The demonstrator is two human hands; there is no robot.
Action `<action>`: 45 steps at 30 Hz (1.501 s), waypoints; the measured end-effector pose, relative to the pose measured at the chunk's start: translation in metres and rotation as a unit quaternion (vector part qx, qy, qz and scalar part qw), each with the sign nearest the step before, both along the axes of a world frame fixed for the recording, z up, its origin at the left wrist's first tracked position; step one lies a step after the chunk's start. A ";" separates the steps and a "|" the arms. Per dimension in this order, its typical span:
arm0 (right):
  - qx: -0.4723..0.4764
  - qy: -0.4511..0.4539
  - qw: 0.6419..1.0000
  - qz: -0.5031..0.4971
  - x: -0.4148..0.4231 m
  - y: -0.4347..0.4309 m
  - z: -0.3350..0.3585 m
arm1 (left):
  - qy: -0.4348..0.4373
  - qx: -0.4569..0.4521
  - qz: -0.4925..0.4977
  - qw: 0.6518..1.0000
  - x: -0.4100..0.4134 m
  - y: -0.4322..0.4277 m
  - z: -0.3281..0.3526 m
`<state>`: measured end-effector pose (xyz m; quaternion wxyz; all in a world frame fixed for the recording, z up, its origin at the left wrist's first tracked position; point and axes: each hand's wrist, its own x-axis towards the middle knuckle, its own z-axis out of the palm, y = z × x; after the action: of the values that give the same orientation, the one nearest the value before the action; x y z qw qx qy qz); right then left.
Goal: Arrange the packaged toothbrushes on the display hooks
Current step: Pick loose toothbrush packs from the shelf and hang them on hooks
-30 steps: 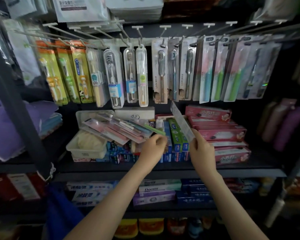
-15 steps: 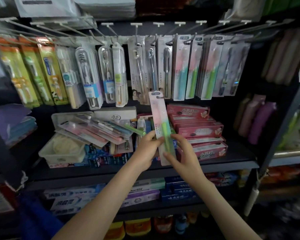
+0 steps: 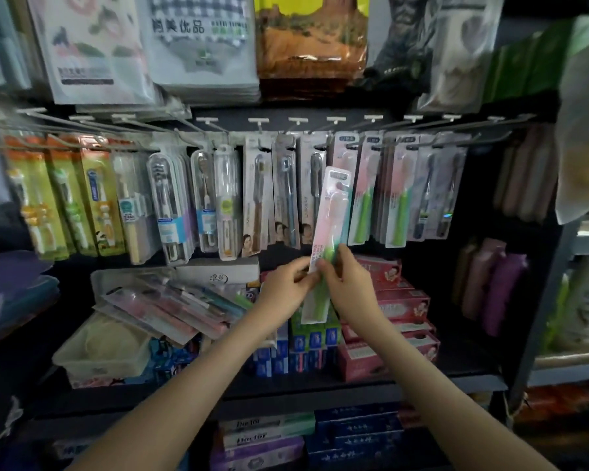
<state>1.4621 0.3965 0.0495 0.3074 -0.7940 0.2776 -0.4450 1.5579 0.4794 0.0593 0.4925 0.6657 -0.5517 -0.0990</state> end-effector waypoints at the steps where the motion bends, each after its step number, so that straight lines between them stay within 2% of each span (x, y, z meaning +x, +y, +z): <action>1: -0.007 0.006 1.000 -0.005 -0.001 -0.005 0.007 | -0.025 0.006 0.013 1.000 0.003 -0.005 0.005; 3: -0.030 0.019 0.999 -0.023 -0.009 -0.020 0.019 | -0.069 0.005 0.044 0.997 0.006 -0.013 0.014; 9: -0.104 0.123 0.979 -0.122 -0.052 -0.090 0.047 | -0.123 -0.021 0.086 0.989 0.007 -0.040 0.033; 15: -0.168 0.181 0.959 -0.137 -0.052 -0.129 0.070 | -0.134 -0.028 0.127 0.982 0.008 -0.076 0.048; 19: -0.157 0.238 0.948 -0.144 -0.052 -0.142 0.066 | -0.156 -0.028 0.136 0.978 0.006 -0.087 0.044; 24: -0.110 0.204 0.958 -0.172 -0.036 -0.153 0.064 | -0.160 -0.024 0.127 0.979 0.010 -0.095 0.034; 26: -0.143 0.224 0.942 -0.203 -0.023 -0.152 0.068 | -0.154 -0.029 0.128 0.979 0.013 -0.095 0.031; 29: -0.195 0.321 0.897 -0.232 -0.005 -0.158 0.071 | -0.157 -0.028 0.132 0.978 0.017 -0.089 0.026; 32: -0.108 0.250 0.939 -0.212 0.002 -0.152 0.075 | -0.150 -0.026 0.153 0.977 0.025 -0.073 0.019; 33: -0.114 0.249 0.938 -0.211 0.004 -0.148 0.073 | -0.148 -0.023 0.165 0.975 0.028 -0.064 0.016; 35: -0.082 0.155 0.966 -0.191 0.005 -0.134 0.066 | -0.149 -0.010 0.199 0.969 0.037 -0.045 0.007; 37: -0.098 0.061 0.976 -0.185 0.010 -0.108 0.048 | -0.146 0.008 0.227 0.963 0.047 -0.022 -0.007; 38: -0.130 0.050 0.974 -0.180 0.016 -0.095 0.035 | -0.145 0.019 0.233 0.961 0.052 -0.009 -0.016; 40: -0.155 0.101 0.978 -0.091 0.031 -0.061 0.009 | -0.156 0.043 0.235 0.958 0.061 0.014 -0.033; 43: -0.047 0.229 0.970 0.062 0.063 -0.016 -0.029 | -0.164 0.069 0.253 0.951 0.068 0.044 -0.053; 45: -0.022 0.264 0.960 0.096 0.087 0.000 -0.045 | -0.168 0.073 0.271 0.945 0.072 0.061 -0.062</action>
<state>1.5489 0.3969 0.0047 0.2470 -0.9127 0.2613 -0.1943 1.6299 0.5400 -0.0031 0.3504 0.8314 -0.4165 0.1117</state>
